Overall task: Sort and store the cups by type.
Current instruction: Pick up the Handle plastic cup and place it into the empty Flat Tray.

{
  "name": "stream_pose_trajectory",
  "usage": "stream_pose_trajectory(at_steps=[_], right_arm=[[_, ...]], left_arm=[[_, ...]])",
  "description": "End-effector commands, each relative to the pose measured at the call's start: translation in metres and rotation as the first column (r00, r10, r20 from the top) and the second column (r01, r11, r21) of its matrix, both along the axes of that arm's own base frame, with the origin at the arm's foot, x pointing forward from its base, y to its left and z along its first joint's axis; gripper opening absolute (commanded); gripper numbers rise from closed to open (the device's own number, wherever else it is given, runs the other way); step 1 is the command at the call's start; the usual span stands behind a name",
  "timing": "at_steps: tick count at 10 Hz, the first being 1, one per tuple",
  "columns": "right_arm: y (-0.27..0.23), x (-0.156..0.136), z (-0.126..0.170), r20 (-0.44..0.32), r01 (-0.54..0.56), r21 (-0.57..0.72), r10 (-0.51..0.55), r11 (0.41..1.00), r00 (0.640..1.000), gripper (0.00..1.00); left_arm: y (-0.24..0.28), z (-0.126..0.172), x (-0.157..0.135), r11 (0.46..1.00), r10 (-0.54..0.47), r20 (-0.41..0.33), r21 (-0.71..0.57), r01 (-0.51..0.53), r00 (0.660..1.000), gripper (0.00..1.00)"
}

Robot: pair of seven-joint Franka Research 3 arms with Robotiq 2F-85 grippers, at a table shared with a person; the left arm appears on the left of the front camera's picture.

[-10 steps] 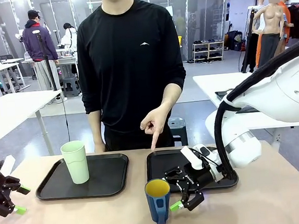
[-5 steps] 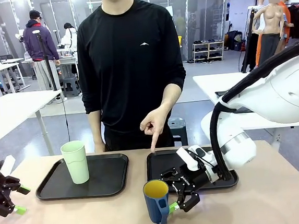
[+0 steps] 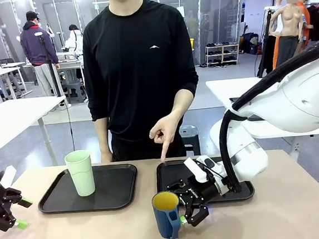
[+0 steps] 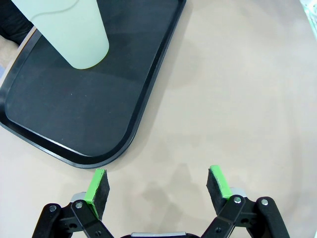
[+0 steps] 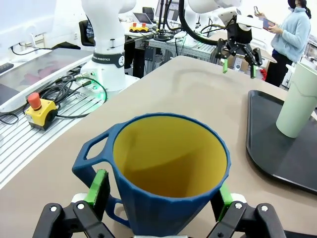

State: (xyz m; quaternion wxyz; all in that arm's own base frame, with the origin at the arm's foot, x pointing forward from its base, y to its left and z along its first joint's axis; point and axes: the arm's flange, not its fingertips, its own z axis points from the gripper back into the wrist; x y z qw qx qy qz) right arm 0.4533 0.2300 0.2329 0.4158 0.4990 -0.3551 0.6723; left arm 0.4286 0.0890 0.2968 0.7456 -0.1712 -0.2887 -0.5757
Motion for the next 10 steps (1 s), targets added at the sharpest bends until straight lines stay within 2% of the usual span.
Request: stream_pose_trajectory(at_steps=[1,8,9,10], right_arm=[[0.009,0.005,-0.001,-0.014,-0.012,0.011,0.012,1.0,1.0,1.0],[0.019,0.002,-0.004,-0.026,-0.065,0.019,0.066,0.998,0.997,1.0],[0.018,0.001,-0.005,-0.006,-0.085,0.02,0.085,0.996,0.996,0.85],[0.018,0.0,-0.005,-0.012,-0.084,0.024,0.085,0.996,0.996,0.81]], left_arm=[[0.001,0.0,0.0,1.0,-0.009,0.017,-0.001,0.009,1.0,1.0],[0.001,0.0,0.0,1.0,-0.009,0.017,-0.001,0.009,1.0,1.0],[0.001,0.0,0.0,1.0,-0.009,0.017,-0.001,0.009,1.0,1.0],[0.001,0.0,0.0,1.0,-0.009,0.017,-0.001,0.009,1.0,1.0]])
